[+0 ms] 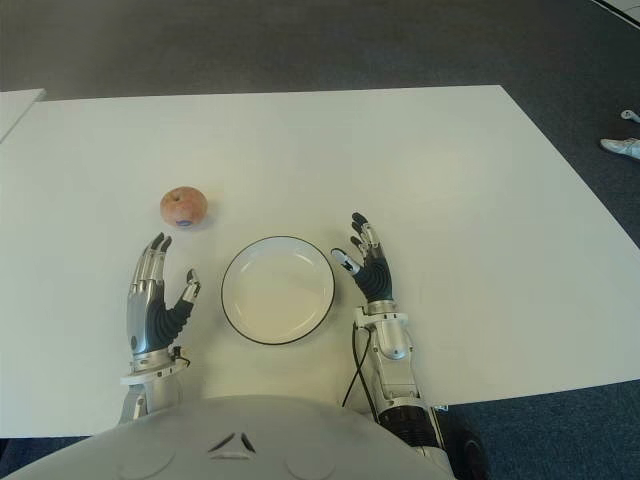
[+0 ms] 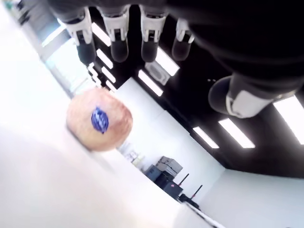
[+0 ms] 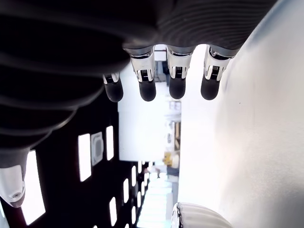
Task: Put the apples into the plate.
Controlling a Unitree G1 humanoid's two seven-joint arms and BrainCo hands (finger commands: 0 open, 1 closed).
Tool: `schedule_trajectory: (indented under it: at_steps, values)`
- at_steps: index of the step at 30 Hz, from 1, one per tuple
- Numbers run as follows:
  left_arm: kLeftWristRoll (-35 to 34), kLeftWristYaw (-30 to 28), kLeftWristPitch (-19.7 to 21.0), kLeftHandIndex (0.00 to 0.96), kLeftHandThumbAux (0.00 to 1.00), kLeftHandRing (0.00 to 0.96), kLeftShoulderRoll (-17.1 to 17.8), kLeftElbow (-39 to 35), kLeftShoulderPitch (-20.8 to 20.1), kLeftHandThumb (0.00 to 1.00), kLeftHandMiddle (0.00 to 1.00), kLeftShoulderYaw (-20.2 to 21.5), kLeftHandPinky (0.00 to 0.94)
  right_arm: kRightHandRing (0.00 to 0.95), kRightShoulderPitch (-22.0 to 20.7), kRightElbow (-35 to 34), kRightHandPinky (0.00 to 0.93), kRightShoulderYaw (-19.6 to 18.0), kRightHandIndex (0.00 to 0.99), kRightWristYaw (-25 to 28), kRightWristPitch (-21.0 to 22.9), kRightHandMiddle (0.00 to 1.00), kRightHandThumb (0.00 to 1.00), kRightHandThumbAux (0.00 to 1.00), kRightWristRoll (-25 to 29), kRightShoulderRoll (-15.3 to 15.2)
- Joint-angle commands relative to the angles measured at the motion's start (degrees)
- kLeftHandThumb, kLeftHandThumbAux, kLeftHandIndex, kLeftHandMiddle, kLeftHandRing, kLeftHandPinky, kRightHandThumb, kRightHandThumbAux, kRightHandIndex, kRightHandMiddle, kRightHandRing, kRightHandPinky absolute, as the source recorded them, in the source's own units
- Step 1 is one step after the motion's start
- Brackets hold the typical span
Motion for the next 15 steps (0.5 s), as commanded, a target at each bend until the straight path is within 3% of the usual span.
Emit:
schedule_trajectory:
  at_steps: [1,9,15]
  values:
    - [14.4,11.5,6.8,0.0,0.36,0.0,4.7,-0.6,-2.4,0.233,0.006,-2.5,0.0,0.0,1.1,5.1,0.008,-0.8,0.0,-0.1,1.9,0.0,0.103,0.514,0.4,0.0]
    - [15.7,16.1,10.7,0.0,0.337,0.0,8.3,0.3,-4.8,0.205,0.0,-4.2,0.0,0.0,0.6,6.1,0.001,-0.9,0.0,-0.7,1.4,0.0,0.098,0.511,-0.5,0.1]
    - [15.7,13.1,14.4,0.0,0.316,0.0,10.1,-4.4,-6.7,0.169,0.0,-4.3,0.0,0.0,0.0,7.7,0.0,-1.1,0.0,-0.7,1.0,0.0,0.095,0.524,-0.8,-0.4]
